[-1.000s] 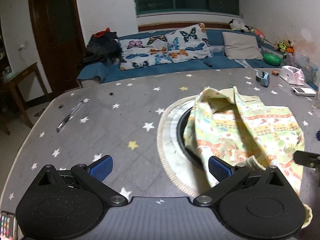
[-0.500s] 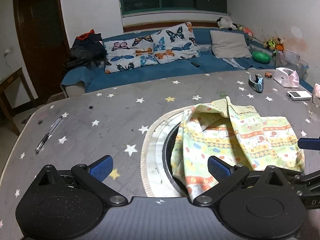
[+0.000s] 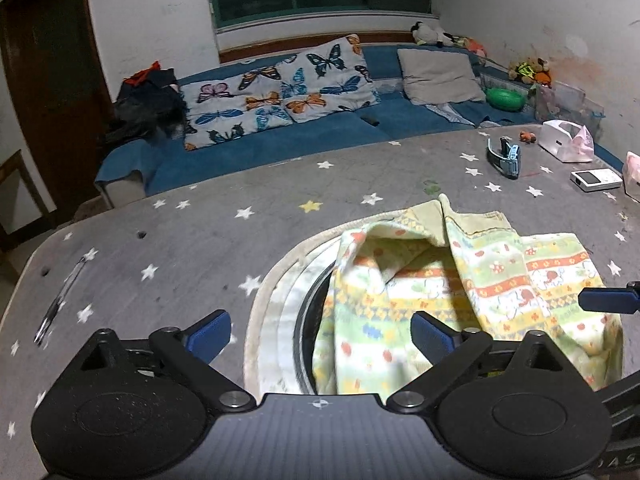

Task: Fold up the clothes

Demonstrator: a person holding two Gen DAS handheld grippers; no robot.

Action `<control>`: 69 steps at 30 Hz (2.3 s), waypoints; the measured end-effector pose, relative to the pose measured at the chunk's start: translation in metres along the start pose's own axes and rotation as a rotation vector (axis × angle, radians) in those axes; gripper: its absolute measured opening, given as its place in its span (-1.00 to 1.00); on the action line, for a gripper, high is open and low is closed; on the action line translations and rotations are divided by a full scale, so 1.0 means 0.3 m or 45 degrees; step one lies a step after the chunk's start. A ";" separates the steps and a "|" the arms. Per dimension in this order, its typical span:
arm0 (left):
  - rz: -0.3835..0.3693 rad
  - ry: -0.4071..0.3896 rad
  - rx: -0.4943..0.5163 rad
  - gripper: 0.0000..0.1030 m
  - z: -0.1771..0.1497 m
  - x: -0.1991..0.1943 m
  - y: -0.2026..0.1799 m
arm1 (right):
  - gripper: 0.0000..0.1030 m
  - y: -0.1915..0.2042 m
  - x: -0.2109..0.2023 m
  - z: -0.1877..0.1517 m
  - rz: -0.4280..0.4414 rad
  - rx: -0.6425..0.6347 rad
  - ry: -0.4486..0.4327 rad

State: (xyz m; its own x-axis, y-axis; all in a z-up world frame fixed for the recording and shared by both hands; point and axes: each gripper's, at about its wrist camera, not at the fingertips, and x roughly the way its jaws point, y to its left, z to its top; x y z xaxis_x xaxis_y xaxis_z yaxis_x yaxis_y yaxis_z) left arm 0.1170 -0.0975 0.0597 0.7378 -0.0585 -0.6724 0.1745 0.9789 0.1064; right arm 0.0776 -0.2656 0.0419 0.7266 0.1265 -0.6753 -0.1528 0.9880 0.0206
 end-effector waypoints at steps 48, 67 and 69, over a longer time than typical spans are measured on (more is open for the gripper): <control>0.181 0.012 -0.398 -0.98 -0.300 -0.237 0.368 | -0.43 -0.118 0.018 0.006 0.045 0.259 -0.029; 0.142 0.011 -0.513 -0.98 -0.436 -0.325 0.352 | -0.84 0.063 0.081 -0.022 -0.009 0.004 0.102; 0.142 0.005 -0.519 -0.98 -0.442 -0.336 0.352 | -0.93 0.041 0.043 -0.035 -0.018 0.000 0.079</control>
State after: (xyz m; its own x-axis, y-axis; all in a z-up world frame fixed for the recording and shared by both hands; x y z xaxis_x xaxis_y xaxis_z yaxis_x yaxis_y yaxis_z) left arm -0.0254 0.0376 0.0416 0.7349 0.0519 -0.6762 -0.1791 0.9765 -0.1196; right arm 0.0781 -0.2526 0.0257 0.6856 0.1064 -0.7202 -0.1428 0.9897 0.0103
